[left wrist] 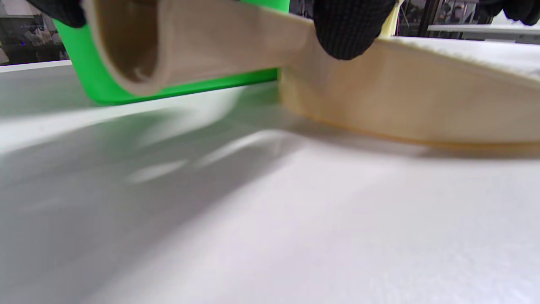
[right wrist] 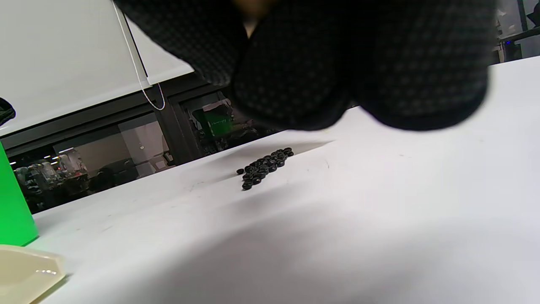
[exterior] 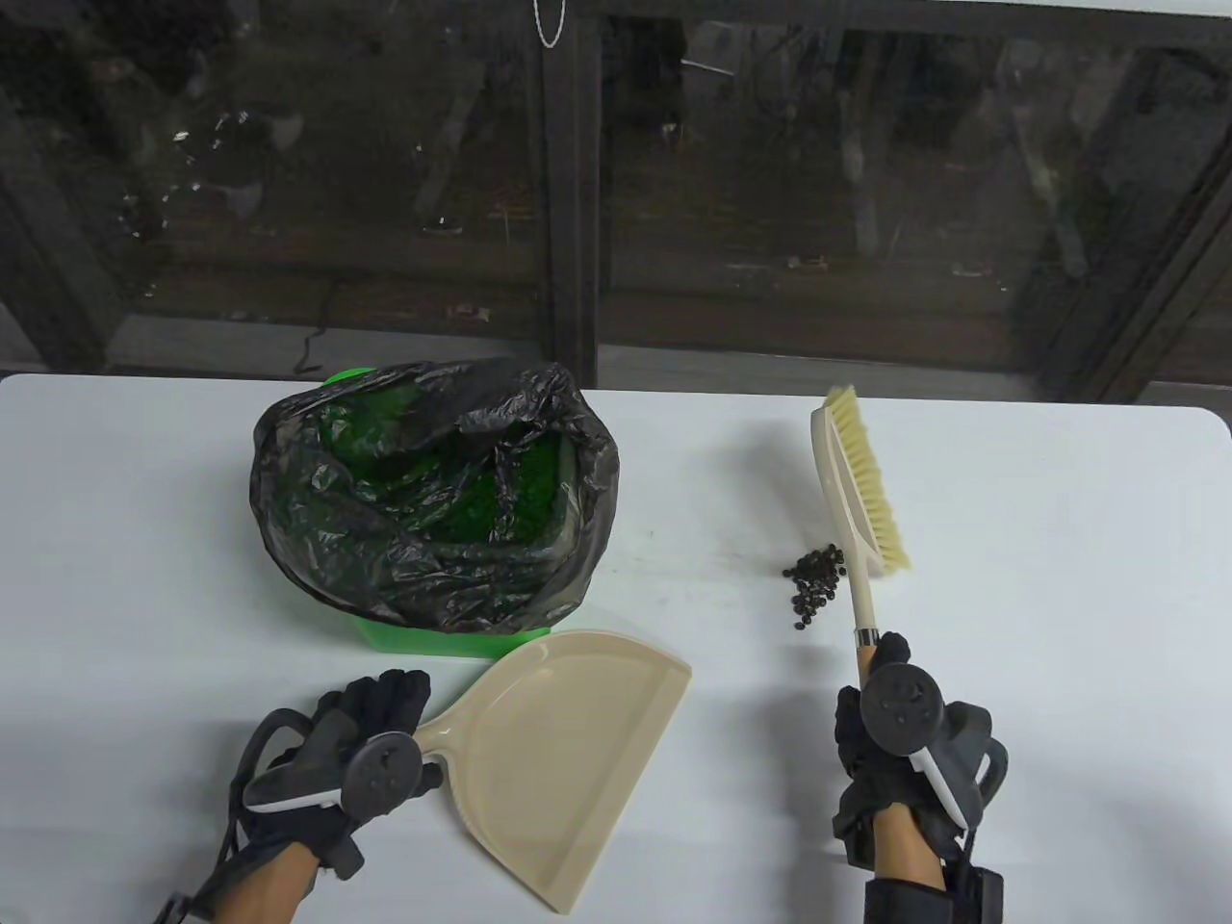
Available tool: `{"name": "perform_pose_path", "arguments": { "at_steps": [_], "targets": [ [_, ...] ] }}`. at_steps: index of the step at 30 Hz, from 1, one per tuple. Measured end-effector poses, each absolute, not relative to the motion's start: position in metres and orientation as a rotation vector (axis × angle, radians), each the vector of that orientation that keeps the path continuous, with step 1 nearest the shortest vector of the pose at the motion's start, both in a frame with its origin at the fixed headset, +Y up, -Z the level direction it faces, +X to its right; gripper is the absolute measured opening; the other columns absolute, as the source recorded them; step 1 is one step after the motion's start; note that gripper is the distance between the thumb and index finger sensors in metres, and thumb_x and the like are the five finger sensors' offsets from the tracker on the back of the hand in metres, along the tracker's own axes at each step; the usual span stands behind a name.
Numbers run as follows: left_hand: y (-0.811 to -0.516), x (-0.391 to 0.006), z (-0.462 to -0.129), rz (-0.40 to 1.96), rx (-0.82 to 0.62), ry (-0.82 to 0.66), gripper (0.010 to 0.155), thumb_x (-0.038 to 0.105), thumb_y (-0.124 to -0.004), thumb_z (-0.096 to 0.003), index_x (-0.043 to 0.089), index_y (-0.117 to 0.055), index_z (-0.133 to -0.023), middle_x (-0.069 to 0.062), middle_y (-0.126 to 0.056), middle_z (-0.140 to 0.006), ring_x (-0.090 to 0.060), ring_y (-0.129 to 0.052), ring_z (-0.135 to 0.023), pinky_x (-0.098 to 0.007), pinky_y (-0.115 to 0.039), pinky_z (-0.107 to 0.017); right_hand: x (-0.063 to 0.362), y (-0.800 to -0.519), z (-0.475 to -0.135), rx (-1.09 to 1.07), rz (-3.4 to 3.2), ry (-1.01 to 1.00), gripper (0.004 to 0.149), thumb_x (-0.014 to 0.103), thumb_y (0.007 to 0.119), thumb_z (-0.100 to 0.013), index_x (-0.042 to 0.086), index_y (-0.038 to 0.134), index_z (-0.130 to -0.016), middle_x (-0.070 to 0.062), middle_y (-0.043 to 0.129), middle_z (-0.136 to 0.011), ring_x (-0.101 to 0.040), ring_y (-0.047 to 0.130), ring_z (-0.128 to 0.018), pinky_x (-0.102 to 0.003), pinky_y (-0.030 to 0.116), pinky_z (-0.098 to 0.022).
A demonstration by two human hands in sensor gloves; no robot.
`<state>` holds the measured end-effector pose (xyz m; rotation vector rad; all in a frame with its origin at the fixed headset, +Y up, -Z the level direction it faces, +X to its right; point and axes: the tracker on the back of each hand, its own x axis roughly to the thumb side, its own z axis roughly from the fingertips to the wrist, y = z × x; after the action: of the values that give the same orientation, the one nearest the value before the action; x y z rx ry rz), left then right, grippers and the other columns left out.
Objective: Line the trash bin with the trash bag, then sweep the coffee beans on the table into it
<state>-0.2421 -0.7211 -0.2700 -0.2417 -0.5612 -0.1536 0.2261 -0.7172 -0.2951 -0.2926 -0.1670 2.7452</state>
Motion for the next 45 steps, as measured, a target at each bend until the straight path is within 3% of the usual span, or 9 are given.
{"name": "perform_pose_path", "arguments": {
  "at_steps": [12, 20, 28, 34, 45],
  "targets": [
    [-0.727, -0.242, -0.273, -0.184, -0.260, -0.527, 0.088, 0.045, -0.064, -0.0687, -0.017, -0.024, -0.116, -0.040, -0.053, -0.114, -0.062, -0.074, -0.091, -0.071, -0.065, -0.063, 0.230, -0.720, -0.295, -0.306, 2.710, -0.122, 0.070, 0.028, 0.080, -0.049, -0.005, 0.043, -0.099, -0.009, 0.090, -0.063, -0.010, 0.098, -0.028, -0.035, 0.090, -0.019],
    [-0.730, -0.241, -0.274, -0.233, -0.251, -0.501, 0.086, 0.044, -0.066, -0.0680, -0.016, -0.029, -0.116, -0.028, -0.075, -0.103, -0.042, -0.095, -0.070, -0.058, -0.079, -0.053, 0.230, -0.720, -0.295, -0.306, 2.705, -0.109, 0.070, 0.028, 0.080, -0.049, -0.005, 0.043, -0.099, -0.009, 0.090, -0.063, -0.010, 0.098, -0.028, -0.035, 0.090, -0.019],
    [-0.730, -0.238, -0.273, -0.251, -0.250, -0.503, 0.079, 0.042, -0.069, -0.0675, -0.012, -0.039, -0.117, -0.016, -0.085, -0.089, -0.033, -0.098, -0.059, -0.053, -0.082, -0.049, 0.231, -0.720, -0.294, -0.309, 2.687, -0.111, 0.070, 0.028, 0.080, -0.049, -0.005, 0.043, -0.099, -0.009, 0.090, -0.063, -0.010, 0.098, -0.028, -0.035, 0.090, -0.019],
    [-0.732, -0.237, -0.273, -0.246, -0.266, -0.507, 0.066, 0.039, -0.069, -0.0682, -0.007, -0.052, -0.113, -0.014, -0.085, -0.086, -0.032, -0.097, -0.058, -0.053, -0.082, -0.048, 0.232, -0.720, -0.295, -0.303, 2.675, -0.110, 0.070, 0.028, 0.080, -0.049, -0.005, 0.043, -0.099, -0.009, 0.090, -0.063, -0.010, 0.098, -0.028, -0.035, 0.090, -0.019],
    [-0.731, -0.232, -0.270, -0.199, -0.238, -0.562, 0.061, 0.040, -0.071, -0.0673, -0.004, -0.059, -0.108, -0.011, -0.087, -0.083, -0.027, -0.100, -0.053, -0.048, -0.086, -0.044, 0.236, -0.717, -0.293, -0.307, 2.633, -0.131, 0.070, 0.028, 0.080, -0.049, -0.005, 0.043, -0.099, -0.009, 0.090, -0.063, -0.010, 0.098, -0.028, -0.035, 0.090, -0.019]
  ]
}}
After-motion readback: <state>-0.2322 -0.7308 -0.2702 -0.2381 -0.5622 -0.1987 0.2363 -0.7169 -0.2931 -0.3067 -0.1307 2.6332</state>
